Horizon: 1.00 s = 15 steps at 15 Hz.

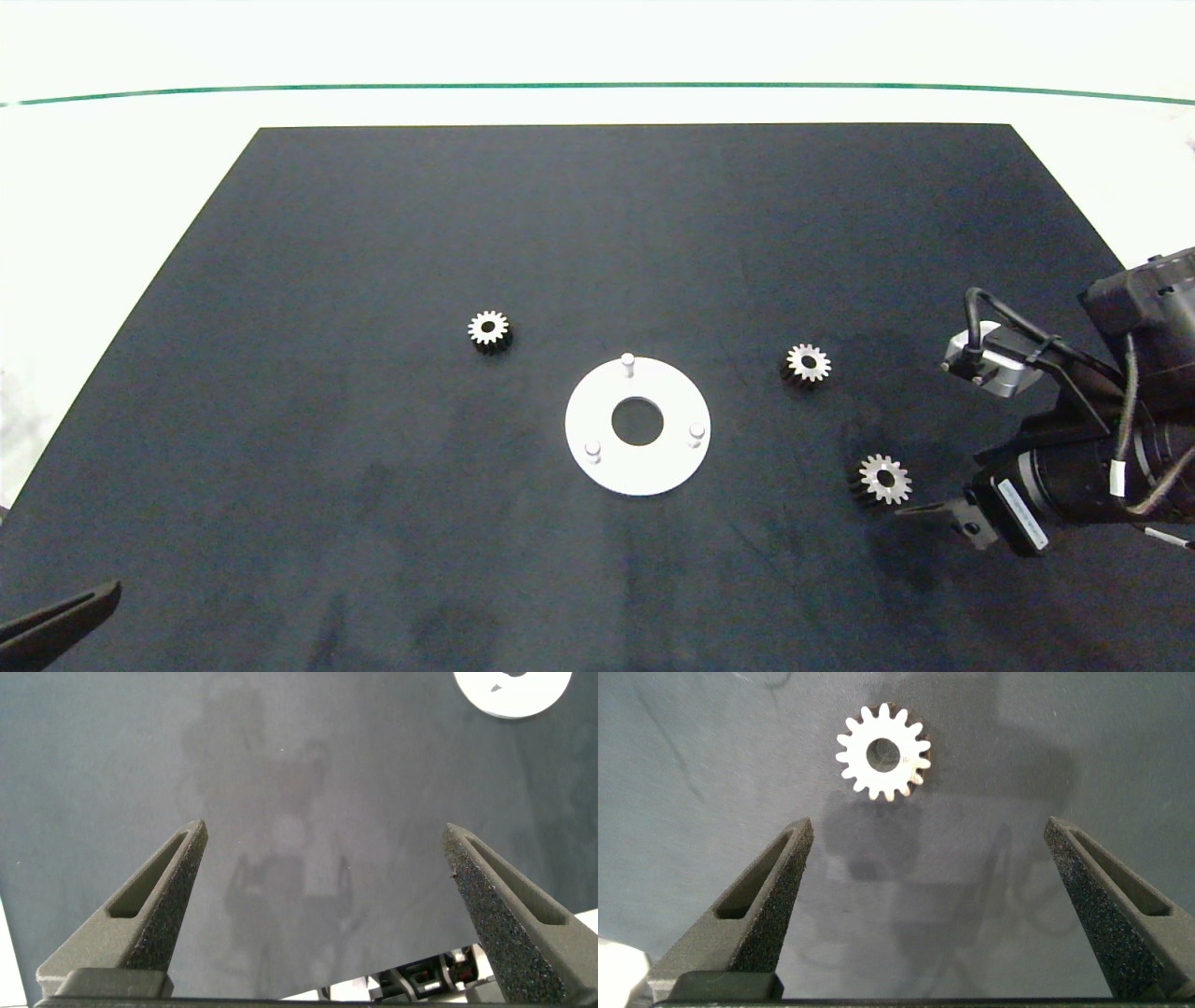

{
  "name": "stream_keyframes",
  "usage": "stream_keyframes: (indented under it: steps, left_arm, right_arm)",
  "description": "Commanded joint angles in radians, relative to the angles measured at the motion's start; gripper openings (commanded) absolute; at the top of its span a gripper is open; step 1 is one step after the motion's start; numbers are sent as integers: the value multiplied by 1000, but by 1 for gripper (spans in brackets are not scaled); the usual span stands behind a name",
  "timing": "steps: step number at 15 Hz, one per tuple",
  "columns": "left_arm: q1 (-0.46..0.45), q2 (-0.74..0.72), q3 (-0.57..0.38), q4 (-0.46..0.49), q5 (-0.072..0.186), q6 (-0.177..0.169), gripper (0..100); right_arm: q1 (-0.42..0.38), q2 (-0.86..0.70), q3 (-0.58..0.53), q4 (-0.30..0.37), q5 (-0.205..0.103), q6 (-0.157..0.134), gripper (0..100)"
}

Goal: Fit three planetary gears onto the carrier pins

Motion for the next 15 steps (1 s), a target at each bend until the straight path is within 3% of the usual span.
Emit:
stream_keyframes:
  steps: [1,8,12,15]
  left_arm:
    - [-8,-3,1,3,-1,0,100]
    - [-10,-4,1,3,-1,1,100]
    - [-10,-6,1,3,1,1,100]
    - [-11,-4,1,3,-1,1,100]
  right_arm:
    - [6,37,-10,-10,-5,-20,100]
    - [64,112,-19,-79,-5,-23,100]
    - [92,131,-22,-95,-43,-23,100]
    - [87,125,-21,-95,-44,-46,95]
